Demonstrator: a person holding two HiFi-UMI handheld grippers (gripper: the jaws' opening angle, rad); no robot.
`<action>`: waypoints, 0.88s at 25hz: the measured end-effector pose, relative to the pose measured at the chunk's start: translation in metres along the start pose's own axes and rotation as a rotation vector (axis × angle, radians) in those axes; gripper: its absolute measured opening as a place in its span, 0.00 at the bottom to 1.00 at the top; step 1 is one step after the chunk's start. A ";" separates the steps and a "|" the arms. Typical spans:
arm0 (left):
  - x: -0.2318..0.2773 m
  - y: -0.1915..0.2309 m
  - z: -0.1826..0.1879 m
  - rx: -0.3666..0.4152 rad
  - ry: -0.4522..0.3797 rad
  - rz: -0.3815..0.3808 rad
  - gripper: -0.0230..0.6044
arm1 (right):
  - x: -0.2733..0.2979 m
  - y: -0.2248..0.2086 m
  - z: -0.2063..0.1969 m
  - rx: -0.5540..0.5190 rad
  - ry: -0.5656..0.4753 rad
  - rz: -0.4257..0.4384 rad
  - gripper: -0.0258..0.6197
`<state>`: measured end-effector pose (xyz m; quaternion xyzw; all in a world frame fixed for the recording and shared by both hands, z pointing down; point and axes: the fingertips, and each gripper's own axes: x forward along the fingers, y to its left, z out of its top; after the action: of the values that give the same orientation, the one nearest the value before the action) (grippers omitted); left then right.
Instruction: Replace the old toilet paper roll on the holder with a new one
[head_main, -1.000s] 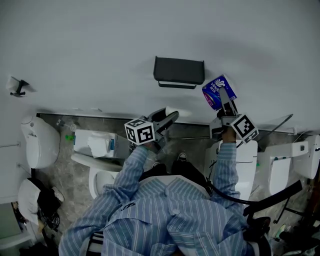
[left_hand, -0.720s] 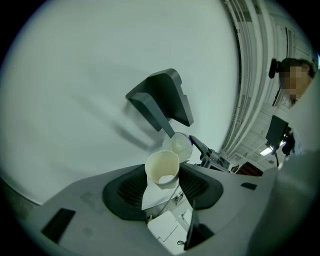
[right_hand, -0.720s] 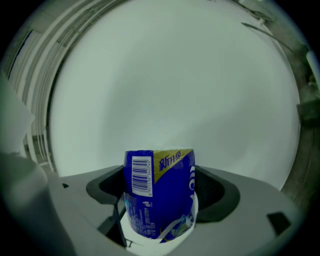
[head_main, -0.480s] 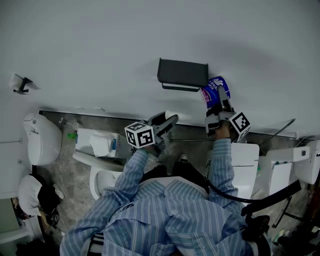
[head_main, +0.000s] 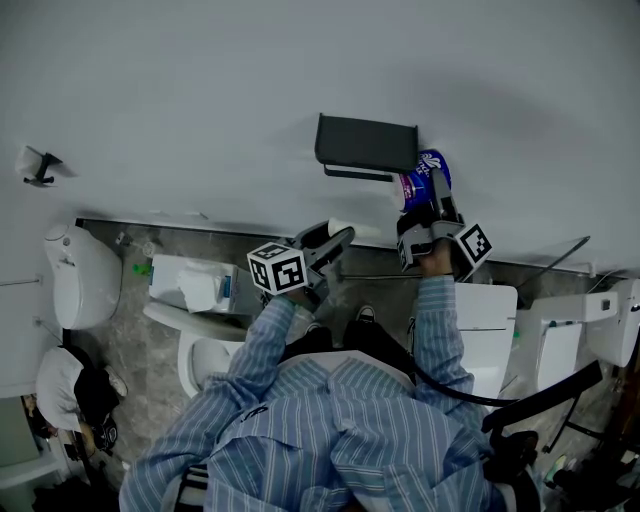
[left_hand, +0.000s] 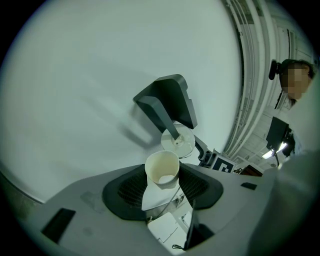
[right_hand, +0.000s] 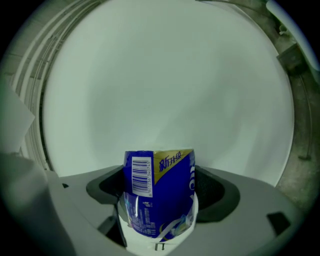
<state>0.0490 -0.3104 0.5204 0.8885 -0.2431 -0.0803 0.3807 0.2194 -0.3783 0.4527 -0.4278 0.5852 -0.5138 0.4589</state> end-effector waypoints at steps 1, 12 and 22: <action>0.003 -0.002 0.000 -0.002 0.001 -0.003 0.35 | 0.001 0.000 -0.005 0.010 0.014 0.002 0.69; -0.007 0.003 0.006 0.002 -0.013 0.010 0.35 | 0.014 -0.002 -0.050 0.031 0.106 0.010 0.69; -0.027 0.015 0.013 -0.002 -0.033 0.035 0.35 | 0.021 0.005 -0.120 -0.123 0.321 0.023 0.68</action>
<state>0.0156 -0.3138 0.5209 0.8823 -0.2647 -0.0884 0.3790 0.0972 -0.3729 0.4514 -0.3608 0.6863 -0.5332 0.3383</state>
